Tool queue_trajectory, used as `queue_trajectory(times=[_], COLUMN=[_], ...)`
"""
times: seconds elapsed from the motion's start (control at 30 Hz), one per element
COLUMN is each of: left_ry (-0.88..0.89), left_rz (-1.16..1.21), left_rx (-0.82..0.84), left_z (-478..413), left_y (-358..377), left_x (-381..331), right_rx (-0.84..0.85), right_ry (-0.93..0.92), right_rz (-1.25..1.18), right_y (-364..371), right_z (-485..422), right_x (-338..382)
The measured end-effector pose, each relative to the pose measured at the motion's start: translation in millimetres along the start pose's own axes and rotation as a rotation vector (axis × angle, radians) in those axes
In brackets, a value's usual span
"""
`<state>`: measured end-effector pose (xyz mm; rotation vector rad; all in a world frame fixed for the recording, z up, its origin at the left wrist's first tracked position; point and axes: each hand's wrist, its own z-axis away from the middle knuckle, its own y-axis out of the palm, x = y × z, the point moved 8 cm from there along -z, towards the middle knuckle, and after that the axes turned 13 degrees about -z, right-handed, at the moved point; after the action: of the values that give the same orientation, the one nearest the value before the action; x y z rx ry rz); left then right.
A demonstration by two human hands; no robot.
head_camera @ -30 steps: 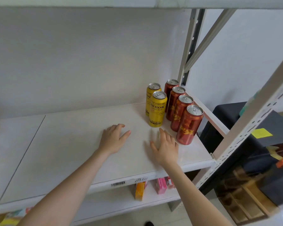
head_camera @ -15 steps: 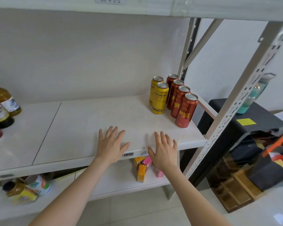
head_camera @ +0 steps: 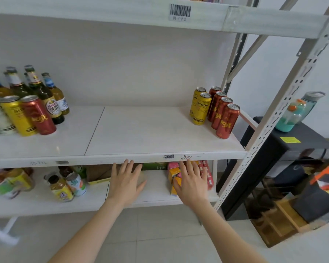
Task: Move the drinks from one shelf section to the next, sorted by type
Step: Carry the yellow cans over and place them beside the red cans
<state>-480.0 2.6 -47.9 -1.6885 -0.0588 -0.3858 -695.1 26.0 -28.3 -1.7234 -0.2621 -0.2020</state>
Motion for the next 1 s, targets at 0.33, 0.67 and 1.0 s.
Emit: queue_trajectory(times=[0.33,0.67,1.0], left_ry=[-0.086,-0.171,-0.209], left_rz=[0.038,0.028,0.025], left_rx=[0.056,0.045,0.037], left_z=[97.7,161.3,187.4], left_y=[16.6,40.8,69.4], left_x=[80.5,238.6,381.9], right_rx=[0.102,0.132,0.103], right_ry=[-0.088,-0.12,-0.158], right_rz=[0.008,-0.037,-0.055], right_y=[36.7,87.4,123.1], right_z=[37.2,49.4,32.7], right_x=[107.5,254.6,398.5])
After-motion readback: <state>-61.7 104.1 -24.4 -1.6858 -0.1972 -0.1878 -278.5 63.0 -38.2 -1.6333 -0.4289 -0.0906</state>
